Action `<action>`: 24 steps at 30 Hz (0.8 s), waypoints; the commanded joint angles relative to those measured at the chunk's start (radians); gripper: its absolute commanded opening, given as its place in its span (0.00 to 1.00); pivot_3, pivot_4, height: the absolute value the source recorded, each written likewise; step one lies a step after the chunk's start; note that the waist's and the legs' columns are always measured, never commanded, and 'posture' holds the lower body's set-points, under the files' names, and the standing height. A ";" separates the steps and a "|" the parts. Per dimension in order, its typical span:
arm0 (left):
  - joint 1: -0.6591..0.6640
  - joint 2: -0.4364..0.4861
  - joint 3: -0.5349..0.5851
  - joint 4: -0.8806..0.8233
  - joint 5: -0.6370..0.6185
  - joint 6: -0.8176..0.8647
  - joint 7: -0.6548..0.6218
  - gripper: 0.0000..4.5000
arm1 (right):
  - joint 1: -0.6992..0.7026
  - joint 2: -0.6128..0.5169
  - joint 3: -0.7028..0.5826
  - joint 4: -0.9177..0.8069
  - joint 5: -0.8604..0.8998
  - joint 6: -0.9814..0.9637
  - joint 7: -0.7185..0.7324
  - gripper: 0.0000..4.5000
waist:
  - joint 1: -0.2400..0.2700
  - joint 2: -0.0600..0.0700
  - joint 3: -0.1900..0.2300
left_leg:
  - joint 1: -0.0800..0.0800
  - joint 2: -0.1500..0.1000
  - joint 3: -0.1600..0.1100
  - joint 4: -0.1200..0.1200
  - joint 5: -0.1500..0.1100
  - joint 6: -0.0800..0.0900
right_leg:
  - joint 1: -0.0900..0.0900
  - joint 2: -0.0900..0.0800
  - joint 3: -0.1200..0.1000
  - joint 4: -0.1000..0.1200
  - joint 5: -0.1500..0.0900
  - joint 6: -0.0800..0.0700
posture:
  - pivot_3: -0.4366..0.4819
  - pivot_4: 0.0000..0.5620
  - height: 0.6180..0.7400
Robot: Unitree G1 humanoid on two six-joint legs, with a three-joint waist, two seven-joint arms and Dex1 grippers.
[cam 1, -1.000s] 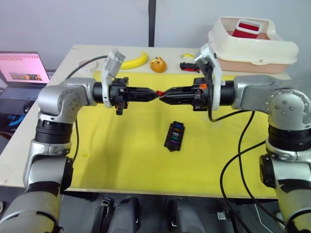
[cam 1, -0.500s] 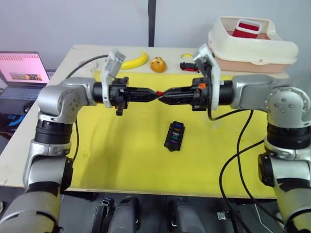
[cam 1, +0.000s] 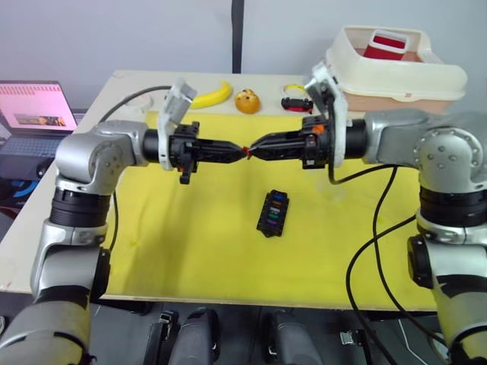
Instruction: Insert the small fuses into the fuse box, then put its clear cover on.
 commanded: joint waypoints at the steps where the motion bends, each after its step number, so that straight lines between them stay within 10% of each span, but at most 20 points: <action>1: -0.025 0.002 0.027 -0.003 -0.018 -0.009 -0.001 0.00 | 0.000 -0.015 -0.024 -0.028 -0.003 -0.012 0.007 0.19 | 0.000 0.000 0.000 | 0.000 0.000 0.000 0.000 0.000 0.000 | 0.000 0.000 0.000 0.000 0.000 0.000 | 0.48 0.27 1.00; 24: -0.017 -0.009 0.023 -0.009 -0.022 -0.004 0.004 0.00 | -0.001 0.009 -0.033 -0.024 0.000 -0.009 -0.009 0.19 | 0.000 0.000 0.000 | 0.000 0.000 0.000 0.000 0.000 0.000 | 0.000 0.000 0.000 0.000 0.000 0.000 | 0.48 0.27 1.00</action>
